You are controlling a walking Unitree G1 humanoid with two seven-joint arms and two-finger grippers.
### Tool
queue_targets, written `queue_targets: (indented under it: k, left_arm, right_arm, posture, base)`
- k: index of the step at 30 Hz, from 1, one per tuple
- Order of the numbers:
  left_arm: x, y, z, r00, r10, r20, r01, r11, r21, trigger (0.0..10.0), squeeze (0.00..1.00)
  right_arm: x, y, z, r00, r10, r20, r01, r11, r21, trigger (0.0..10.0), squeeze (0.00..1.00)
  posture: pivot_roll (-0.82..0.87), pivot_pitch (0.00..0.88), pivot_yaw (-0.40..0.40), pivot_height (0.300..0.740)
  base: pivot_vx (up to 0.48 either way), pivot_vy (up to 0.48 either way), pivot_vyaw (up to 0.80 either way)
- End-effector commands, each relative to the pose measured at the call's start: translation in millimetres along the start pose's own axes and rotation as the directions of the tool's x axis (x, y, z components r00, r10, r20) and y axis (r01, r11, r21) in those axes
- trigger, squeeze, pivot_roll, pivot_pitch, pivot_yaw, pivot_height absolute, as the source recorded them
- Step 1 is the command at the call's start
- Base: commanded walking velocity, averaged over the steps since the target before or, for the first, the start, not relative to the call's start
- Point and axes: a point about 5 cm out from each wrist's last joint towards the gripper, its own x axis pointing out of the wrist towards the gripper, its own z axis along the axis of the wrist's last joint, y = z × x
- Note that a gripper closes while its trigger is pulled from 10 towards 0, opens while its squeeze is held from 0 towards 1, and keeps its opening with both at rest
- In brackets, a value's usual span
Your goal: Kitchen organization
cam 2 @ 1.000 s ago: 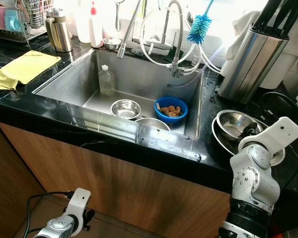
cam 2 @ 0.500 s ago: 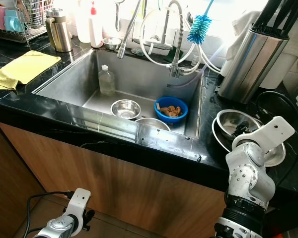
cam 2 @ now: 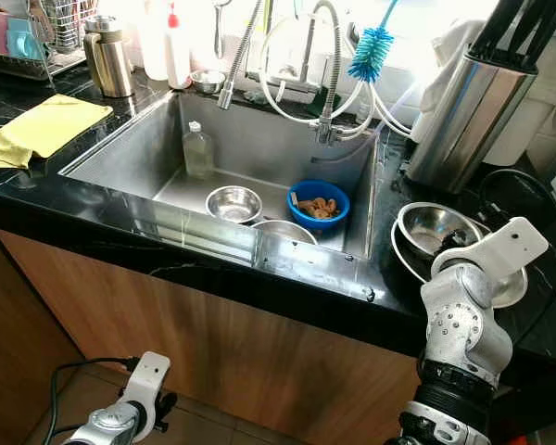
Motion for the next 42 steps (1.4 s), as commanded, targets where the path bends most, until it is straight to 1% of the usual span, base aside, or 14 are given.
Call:
queue_targets:
  k: [1, 6, 13, 19, 26, 29, 30, 31, 32, 34, 35, 38, 39, 42]
  left_arm:
    - [0.3, -0.7, 1, 1.000, -0.002, 0.002, 0.002, 1.000, 0.019, 10.0, 0.00]
    - [0.3, -0.8, 1, 1.000, -0.003, 0.002, 0.003, 1.000, 0.020, 10.0, 0.00]
    - [0.3, -1.1, 1, 1.000, -0.004, 0.002, 0.004, 1.000, 0.020, 10.0, 0.00]
    - [0.3, -1.7, 1, 1.000, -0.005, 0.003, 0.005, 1.000, 0.018, 10.0, 0.00]
    - [0.4, -2.2, 1, 1.000, -0.002, 0.009, 0.002, 1.000, 0.011, 10.0, 0.00]
    - [0.5, -2.4, 1, 1.000, 0.000, 0.009, 0.000, 1.000, 0.008, 10.0, 0.00]
    - [0.6, -2.5, 2, 1.000, 0.000, 0.009, 0.000, 1.000, 0.008, 10.0, 0.00]
    - [0.6, -2.5, 2, 1.000, 0.000, 0.009, 0.000, 1.000, 0.008, 10.0, 0.00]
    - [0.7, -2.6, 2, 1.000, 0.002, 0.008, -0.002, 1.000, 0.008, 10.0, 0.00]
    - [0.7, -2.8, 2, 1.000, 0.003, 0.009, -0.003, 1.000, 0.005, 10.0, 0.00]
    - [0.8, -3.0, 2, 1.000, 0.004, 0.009, -0.004, 1.000, 0.003, 10.0, 0.00]
    - [0.9, -3.3, 2, 1.000, 0.006, 0.011, -0.006, 1.000, 0.000, 10.0, 0.00]
    - [0.9, -3.4, 2, 1.000, 0.007, 0.011, -0.007, 1.000, -0.001, 10.0, 0.00]
    - [1.0, -3.6, 2, 1.000, 0.009, 0.012, -0.008, 1.000, -0.004, 10.0, 0.00]
  right_arm:
    - [0.8, 1.7, 2, 1.000, -0.006, 0.000, 0.006, 1.000, 0.017, 0.0, 0.00]
    - [0.2, 1.4, 4, 1.000, -0.014, 0.008, 0.014, 1.000, 0.021, 0.0, 0.00]
    - [-6.3, 4.4, 21, 0.995, -0.047, 0.087, 0.045, 0.999, 0.029, 0.0, 0.00]
    - [-16.4, 17.0, 40, 0.985, -0.037, 0.170, 0.030, 0.999, 0.041, 0.0, 0.00]
    - [-29.0, 38.1, 62, 0.960, 0.027, 0.278, -0.036, 0.999, 0.025, 0.0, 0.00]
    - [-30.5, 52.8, 61, 0.950, 0.128, 0.285, -0.124, 0.992, -0.030, 0.0, 0.00]
    - [-29.4, 63.1, 54, 0.947, 0.214, 0.238, -0.200, 0.977, -0.080, 0.5, 0.00]
    - [-29.4, 63.1, 54, 0.947, 0.214, 0.238, -0.200, 0.977, -0.080, 0.5, 0.00]
    - [-29.2, 83.3, 38, 0.917, 0.377, 0.134, -0.344, 0.914, -0.215, 10.0, 0.00]
    - [-31.2, 100.3, 22, 0.865, 0.500, 0.049, -0.450, 0.813, -0.369, 10.0, 0.00]
    - [-31.2, 104.9, 17, 0.846, 0.533, 0.022, -0.480, 0.778, -0.406, 10.0, 0.00]
    - [-23.1, 111.8, 6, 0.824, 0.566, -0.025, -0.507, 0.717, -0.478, 10.0, 0.00]
    - [-19.7, 114.7, 2, 0.808, 0.586, -0.056, -0.527, 0.679, -0.512, 10.0, 0.00]
    - [-11.1, 116.1, -2, 0.811, 0.581, -0.075, -0.517, 0.650, -0.557, 10.0, 0.00]
  posture:
    - [0.23, 0.031, -0.134, 0.711]
    - [0.23, 0.029, -0.134, 0.711]
    - [0.24, 0.019, -0.140, 0.711]
    - [0.24, 0.013, -0.142, 0.711]
    - [0.24, 0.018, -0.143, 0.711]
    - [0.23, 0.021, -0.145, 0.711]
    - [0.23, 0.023, -0.146, 0.711]
    - [0.23, 0.023, -0.146, 0.711]
    - [0.23, 0.023, -0.145, 0.711]
    - [0.23, 0.024, -0.147, 0.711]
    - [0.23, 0.026, -0.150, 0.711]
    - [0.24, 0.029, -0.151, 0.711]
    - [0.24, 0.028, -0.151, 0.711]
    - [0.24, 0.030, -0.154, 0.711]
  base:
    - [0.000, 0.000, 0.00]
    - [0.000, 0.000, 0.00]
    - [0.000, 0.000, 0.00]
    - [0.000, 0.000, 0.00]
    - [0.000, 0.000, 0.00]
    - [0.000, 0.000, 0.00]
    - [0.000, 0.000, 0.00]
    - [0.000, 0.000, 0.00]
    - [0.000, 0.000, 0.00]
    - [0.000, 0.000, 0.00]
    - [0.000, 0.000, 0.00]
    - [0.000, 0.000, 0.00]
    - [0.000, 0.000, 0.00]
    - [0.000, 0.000, 0.00]
